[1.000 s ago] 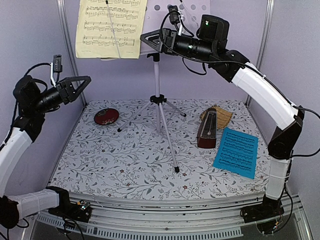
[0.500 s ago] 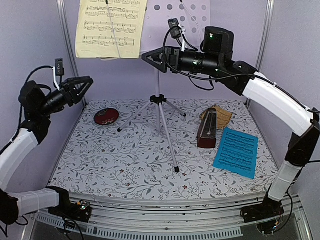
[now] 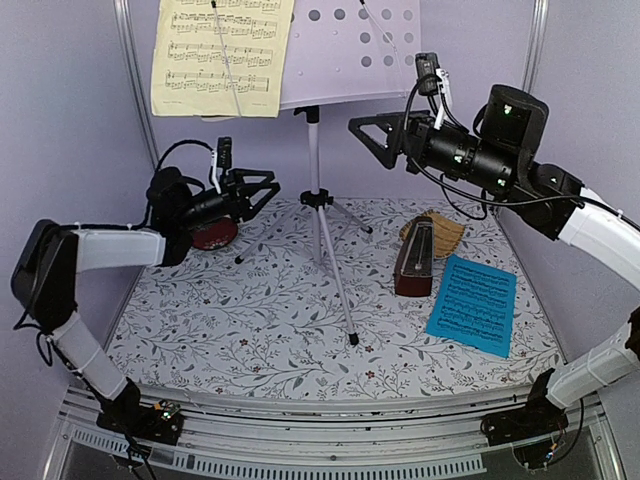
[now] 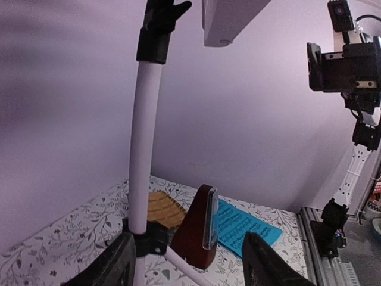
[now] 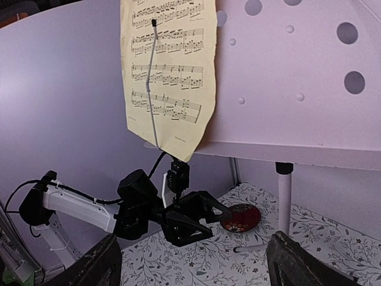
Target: Pack up the instrument practice props
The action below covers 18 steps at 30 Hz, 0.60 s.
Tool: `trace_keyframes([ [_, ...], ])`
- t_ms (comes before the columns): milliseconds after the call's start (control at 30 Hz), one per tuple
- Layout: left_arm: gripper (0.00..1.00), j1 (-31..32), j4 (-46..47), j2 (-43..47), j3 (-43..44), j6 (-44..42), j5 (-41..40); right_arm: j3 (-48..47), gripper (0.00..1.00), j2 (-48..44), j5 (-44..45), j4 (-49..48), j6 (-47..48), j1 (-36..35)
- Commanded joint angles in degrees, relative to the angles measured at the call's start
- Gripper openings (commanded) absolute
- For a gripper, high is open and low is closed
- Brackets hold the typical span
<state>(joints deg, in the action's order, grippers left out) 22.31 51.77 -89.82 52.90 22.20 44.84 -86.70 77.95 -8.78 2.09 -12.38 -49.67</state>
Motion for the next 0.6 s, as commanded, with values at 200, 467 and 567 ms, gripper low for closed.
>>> trace_keyframes([
  [200, 0.63, 1.8, 10.1, -20.7, 20.5, -0.3, 4.3, 11.8, 0.88, -8.0, 7.2, 0.8, -2.3, 4.8],
  [467, 0.60, 3.4, 3.4, -29.3, 30.9, -2.6, 7.1, 15.1, 0.90, -10.2, 8.0, 2.2, -3.1, 6.5],
  [567, 0.58, 4.2, 1.3, -31.3, 34.3, -3.1, 8.7, 15.5, 0.90, -10.6, 8.5, 2.7, -3.0, 6.9],
])
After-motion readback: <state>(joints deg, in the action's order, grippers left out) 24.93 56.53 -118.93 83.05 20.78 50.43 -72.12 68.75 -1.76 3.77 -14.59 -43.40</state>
